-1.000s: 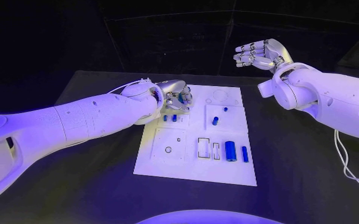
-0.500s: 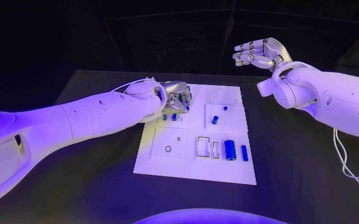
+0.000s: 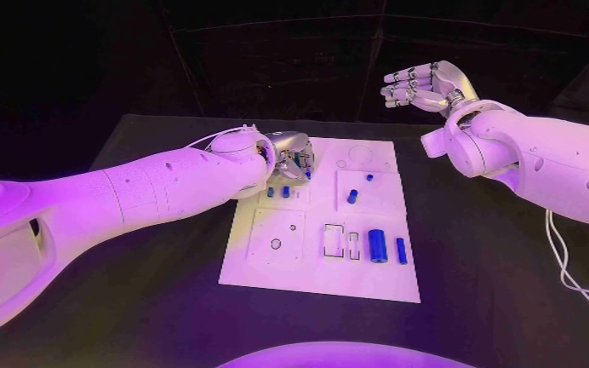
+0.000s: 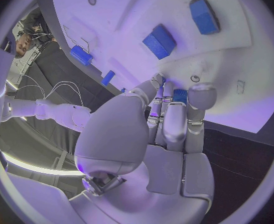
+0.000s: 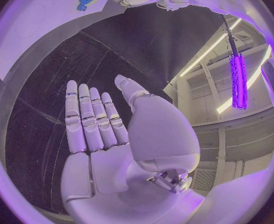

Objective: Assemble the parts on the task board

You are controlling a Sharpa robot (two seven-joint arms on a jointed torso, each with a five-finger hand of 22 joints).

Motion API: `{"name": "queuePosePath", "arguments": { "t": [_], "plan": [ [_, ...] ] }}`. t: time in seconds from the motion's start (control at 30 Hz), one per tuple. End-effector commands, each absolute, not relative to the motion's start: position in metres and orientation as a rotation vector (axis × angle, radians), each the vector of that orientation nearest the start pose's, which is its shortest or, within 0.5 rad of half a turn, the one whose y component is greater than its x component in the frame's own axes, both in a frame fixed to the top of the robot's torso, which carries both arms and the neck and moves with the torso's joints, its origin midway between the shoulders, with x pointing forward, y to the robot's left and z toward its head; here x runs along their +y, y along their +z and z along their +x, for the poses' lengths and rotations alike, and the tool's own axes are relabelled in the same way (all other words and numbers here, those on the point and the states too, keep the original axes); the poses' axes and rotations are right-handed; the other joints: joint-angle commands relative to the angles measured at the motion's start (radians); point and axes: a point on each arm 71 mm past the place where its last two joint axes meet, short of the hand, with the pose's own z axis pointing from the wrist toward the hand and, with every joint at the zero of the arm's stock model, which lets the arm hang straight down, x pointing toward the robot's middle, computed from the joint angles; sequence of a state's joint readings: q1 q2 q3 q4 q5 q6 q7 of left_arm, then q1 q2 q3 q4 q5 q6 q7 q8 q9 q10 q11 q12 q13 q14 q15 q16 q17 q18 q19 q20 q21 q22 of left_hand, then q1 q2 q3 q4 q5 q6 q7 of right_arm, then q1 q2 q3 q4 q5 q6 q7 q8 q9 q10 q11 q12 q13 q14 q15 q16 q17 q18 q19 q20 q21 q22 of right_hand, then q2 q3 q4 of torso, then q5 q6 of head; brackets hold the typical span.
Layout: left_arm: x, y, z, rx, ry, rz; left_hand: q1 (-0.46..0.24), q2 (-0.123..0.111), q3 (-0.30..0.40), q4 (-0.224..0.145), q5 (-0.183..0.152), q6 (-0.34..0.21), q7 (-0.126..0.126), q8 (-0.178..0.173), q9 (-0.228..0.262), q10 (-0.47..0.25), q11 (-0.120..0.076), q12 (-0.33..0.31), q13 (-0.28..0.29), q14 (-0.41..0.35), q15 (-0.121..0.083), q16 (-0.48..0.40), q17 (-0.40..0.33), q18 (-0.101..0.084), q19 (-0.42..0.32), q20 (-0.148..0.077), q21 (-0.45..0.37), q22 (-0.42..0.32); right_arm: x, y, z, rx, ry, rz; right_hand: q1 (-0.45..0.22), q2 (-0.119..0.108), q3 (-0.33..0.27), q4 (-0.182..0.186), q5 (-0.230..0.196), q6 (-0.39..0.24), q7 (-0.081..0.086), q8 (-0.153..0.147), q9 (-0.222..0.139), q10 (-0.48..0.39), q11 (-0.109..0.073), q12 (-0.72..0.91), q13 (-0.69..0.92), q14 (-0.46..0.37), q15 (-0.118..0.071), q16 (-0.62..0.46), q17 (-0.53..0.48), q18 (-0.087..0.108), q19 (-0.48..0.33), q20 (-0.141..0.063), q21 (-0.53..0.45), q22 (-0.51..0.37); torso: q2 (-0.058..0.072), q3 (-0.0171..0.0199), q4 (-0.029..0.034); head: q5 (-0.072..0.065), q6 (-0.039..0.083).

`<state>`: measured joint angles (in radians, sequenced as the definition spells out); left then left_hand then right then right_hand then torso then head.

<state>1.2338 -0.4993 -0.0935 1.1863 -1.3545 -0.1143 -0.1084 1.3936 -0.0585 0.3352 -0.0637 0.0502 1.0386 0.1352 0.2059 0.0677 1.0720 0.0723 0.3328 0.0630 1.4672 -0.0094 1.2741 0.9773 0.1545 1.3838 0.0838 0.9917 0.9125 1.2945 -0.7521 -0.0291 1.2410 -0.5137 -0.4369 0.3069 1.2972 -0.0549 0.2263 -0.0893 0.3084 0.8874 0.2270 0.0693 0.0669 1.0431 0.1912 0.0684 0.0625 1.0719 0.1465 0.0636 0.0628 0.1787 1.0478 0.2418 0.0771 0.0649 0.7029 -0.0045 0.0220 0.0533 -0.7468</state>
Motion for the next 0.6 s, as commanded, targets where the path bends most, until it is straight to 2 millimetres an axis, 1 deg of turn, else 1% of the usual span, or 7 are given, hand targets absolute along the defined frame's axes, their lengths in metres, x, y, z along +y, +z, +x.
{"name": "queuePosePath", "arguments": {
  "t": [0.03,0.33,0.4,0.6],
  "plan": [
    [0.1152,-0.2220,0.5311,1.937,-0.624,0.233,0.004,0.011,0.017,-0.006,-0.001,0.012,-0.001,0.000,0.001,0.015,-0.005,-0.005,0.002,0.010,-0.009,0.003,-0.003,-0.018,0.006,-0.002,0.009,0.005,-0.2481,-0.1322,0.5535,1.342,1.122,0.609,0.002,0.008,0.000,-0.009,0.000,-0.006,0.028,-0.003,-0.001,-0.008,0.001,-0.001,-0.001,-0.007,0.000,-0.002,-0.001,0.005,0.004,0.005,-0.007,0.001,0.000,0.0000,0.0009,0.000,0.000],
    [0.1147,-0.2207,0.5317,1.913,-0.627,0.233,-0.003,0.014,0.055,-0.018,-0.002,0.032,-0.004,-0.003,0.002,0.040,-0.009,-0.020,0.002,0.008,-0.014,0.005,-0.010,-0.020,0.005,-0.007,0.018,0.017,-0.2476,-0.1322,0.5536,1.342,1.123,0.608,0.002,0.008,0.000,-0.009,0.000,-0.006,0.028,-0.003,-0.001,-0.008,0.001,-0.001,-0.001,-0.007,0.000,-0.002,-0.001,0.005,0.004,0.005,-0.007,0.001,0.000,-0.0002,0.0003,0.000,0.000],
    [0.1146,-0.2195,0.5315,1.894,-0.637,0.229,0.005,0.015,0.067,-0.026,-0.002,0.033,-0.004,-0.006,0.001,0.045,-0.011,-0.023,0.002,0.009,-0.015,0.007,-0.010,-0.021,0.006,-0.008,0.022,0.023,-0.2476,-0.1322,0.5536,1.342,1.123,0.608,0.002,0.008,0.000,-0.009,0.000,-0.006,0.028,-0.003,-0.001,-0.008,0.001,-0.001,-0.001,-0.007,0.000,-0.002,-0.001,0.005,0.004,0.005,-0.007,0.001,0.000,-0.0004,0.0002,-0.001,0.001],
    [0.1164,-0.2146,0.5302,1.829,-0.680,0.202,0.002,0.009,0.084,-0.036,-0.002,0.033,-0.002,-0.012,0.000,0.050,-0.009,-0.031,0.002,0.009,-0.014,0.010,-0.009,-0.024,0.008,-0.009,0.032,0.034,-0.2481,-0.1322,0.5538,1.341,1.121,0.609,0.002,0.008,0.000,-0.009,0.000,-0.006,0.028,-0.003,-0.001,-0.008,0.001,-0.001,-0.001,-0.007,0.000,-0.002,-0.001,0.005,0.004,0.005,-0.007,0.001,0.000,-0.0006,0.0007,-0.003,0.002]
  ]
}}
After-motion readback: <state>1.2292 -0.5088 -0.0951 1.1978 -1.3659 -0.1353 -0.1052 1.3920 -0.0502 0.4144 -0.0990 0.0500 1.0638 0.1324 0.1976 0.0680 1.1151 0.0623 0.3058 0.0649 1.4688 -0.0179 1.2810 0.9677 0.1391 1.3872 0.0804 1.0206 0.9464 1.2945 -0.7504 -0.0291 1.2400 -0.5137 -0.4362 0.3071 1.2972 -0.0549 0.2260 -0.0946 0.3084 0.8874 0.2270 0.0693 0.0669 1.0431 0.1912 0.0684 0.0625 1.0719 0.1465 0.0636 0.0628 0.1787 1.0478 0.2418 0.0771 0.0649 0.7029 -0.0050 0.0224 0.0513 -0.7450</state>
